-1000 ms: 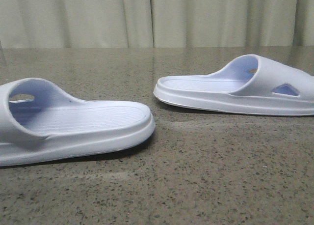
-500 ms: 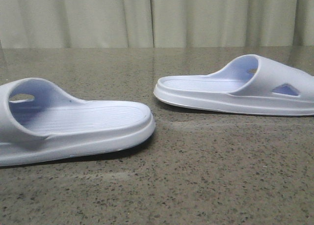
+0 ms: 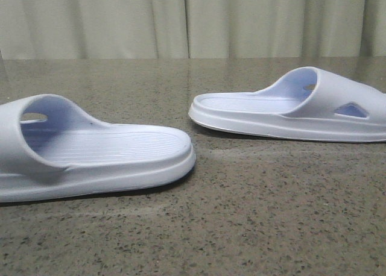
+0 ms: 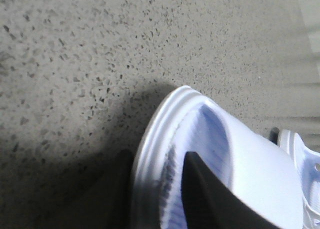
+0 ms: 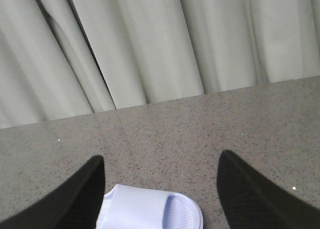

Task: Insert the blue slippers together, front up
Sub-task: 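Close the left gripper on the slipper toe and lift it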

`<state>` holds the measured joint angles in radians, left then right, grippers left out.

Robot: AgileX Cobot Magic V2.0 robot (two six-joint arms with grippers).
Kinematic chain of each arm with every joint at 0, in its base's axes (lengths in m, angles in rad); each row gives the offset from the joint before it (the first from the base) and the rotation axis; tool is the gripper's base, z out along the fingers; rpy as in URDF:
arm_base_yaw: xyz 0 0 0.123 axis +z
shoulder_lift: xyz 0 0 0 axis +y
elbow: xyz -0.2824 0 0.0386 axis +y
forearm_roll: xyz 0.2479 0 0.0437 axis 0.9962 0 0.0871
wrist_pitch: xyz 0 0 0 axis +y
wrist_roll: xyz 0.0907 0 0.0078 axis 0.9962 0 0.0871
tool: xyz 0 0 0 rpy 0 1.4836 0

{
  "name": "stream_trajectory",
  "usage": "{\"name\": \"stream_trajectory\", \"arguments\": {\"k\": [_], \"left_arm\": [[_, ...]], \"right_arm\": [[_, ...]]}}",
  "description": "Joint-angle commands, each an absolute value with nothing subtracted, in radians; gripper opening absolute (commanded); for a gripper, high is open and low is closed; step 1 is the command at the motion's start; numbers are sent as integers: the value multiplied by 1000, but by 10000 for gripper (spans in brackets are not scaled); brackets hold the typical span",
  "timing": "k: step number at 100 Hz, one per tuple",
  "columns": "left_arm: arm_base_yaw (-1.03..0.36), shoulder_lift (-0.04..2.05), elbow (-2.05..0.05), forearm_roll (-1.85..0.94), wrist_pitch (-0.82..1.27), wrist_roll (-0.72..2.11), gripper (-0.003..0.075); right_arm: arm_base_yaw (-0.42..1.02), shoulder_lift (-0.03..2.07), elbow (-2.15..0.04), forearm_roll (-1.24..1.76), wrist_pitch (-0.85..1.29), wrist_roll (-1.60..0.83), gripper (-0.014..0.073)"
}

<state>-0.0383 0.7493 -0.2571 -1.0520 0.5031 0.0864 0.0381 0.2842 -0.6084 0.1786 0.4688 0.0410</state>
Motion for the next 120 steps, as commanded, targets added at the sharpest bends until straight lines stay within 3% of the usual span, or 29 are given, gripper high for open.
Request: {"name": "stream_trajectory", "arguments": {"k": [1,14,43,93,120], "left_arm": [[-40,758,-271,-1050,499,82,102],[-40,758,-271,-1027,471,83,15],[-40,758,-271,-1109,452,111,16],[-40,756,-277,-1723,634,500,16],[-40,756,-277,-1773,657,526,16]], "right_arm": [[32,306,-637,180,383,39,414],[32,306,-637,180,383,39,414],[32,306,-637,180,383,39,414],[32,308,-637,180,366,39,414],[32,370,-637,180,389,41,414]]}}
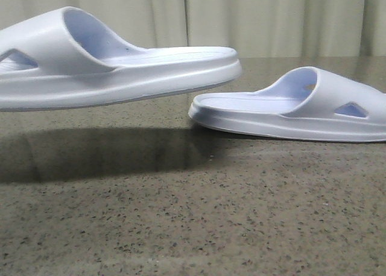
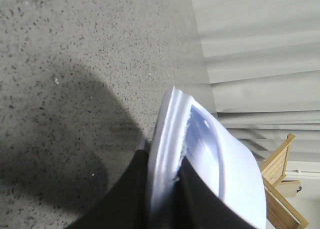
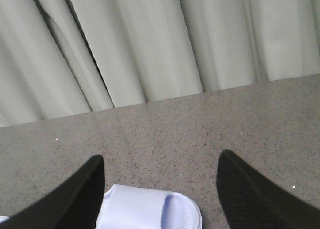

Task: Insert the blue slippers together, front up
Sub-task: 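Close the left gripper on the slipper toe and lift it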

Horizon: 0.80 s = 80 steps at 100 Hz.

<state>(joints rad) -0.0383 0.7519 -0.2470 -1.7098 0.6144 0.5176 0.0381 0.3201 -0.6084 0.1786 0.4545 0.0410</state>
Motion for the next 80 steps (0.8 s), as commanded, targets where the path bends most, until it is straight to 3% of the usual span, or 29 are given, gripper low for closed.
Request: {"name": "stream_trajectory", "arguments": {"k": [1,44,80], "left_arm": [[-40,756,-277,-1773,657,528,16],[-40,756,-277,-1773,657,528,16],[-40,756,-277,-1773,655,528,16]], "right_arm": [[32,374,-637,180,389,44,414],[32,681,-637,186,383,259,412],[32,929,-637,298,365,261,412]]}}
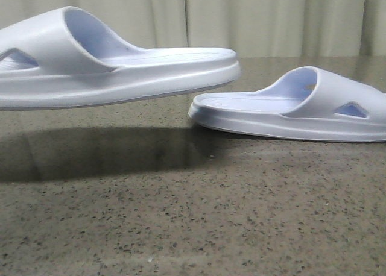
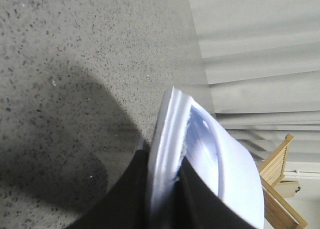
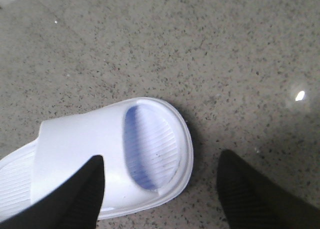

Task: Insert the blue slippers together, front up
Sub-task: 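Close the left gripper on the slipper toe and lift it, then close the right gripper on the other slipper's toe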

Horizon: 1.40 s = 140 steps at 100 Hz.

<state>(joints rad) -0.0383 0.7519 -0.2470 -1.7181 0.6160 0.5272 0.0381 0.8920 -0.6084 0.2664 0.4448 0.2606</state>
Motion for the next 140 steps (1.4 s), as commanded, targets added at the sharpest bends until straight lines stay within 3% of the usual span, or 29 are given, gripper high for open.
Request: {"name": "stream_trajectory", "arguments": {"k": [1,140], "left_arm": [[-40,756,-277,-1773,655,528,16],[-40,756,-277,-1766,654,528,16]], "right_arm": [[32,937,-637,302,363,261,412],[34,1197,-637,508,274,261,412]]}}
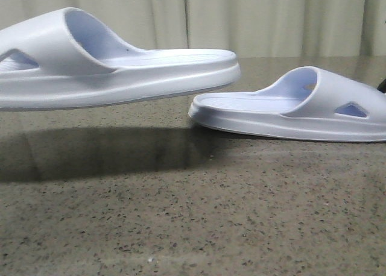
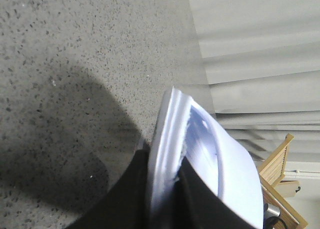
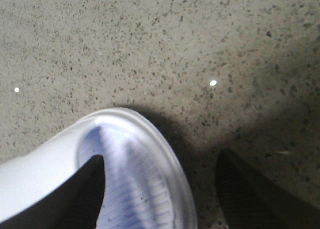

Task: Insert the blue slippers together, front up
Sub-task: 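Close the right gripper on the other slipper's toe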

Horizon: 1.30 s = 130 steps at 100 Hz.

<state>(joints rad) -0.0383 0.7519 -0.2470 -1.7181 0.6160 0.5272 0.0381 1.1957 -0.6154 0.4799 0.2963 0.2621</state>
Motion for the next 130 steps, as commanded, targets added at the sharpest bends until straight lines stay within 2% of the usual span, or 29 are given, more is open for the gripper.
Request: {"name": "stream_trajectory", "arguments": {"k": [1,53,77,109,130], "left_arm": [[-40,756,-277,-1766,654,528,16],[-40,756,-277,-1766,649,528,16],[-40,756,-277,-1766,649,528,16],[-40,756,-277,-1766,649,528,16],[-40,756,-277,-1766,649,528,16]], "right_arm": [[34,1199,-637,511,274,261,412],[36,1201,-637,551,326,261,407],[36,1201,-637,572,341,261,223],[36,1205,-637,572,352,261,192],[36,1205,-637,572,326,261,-30]]}}
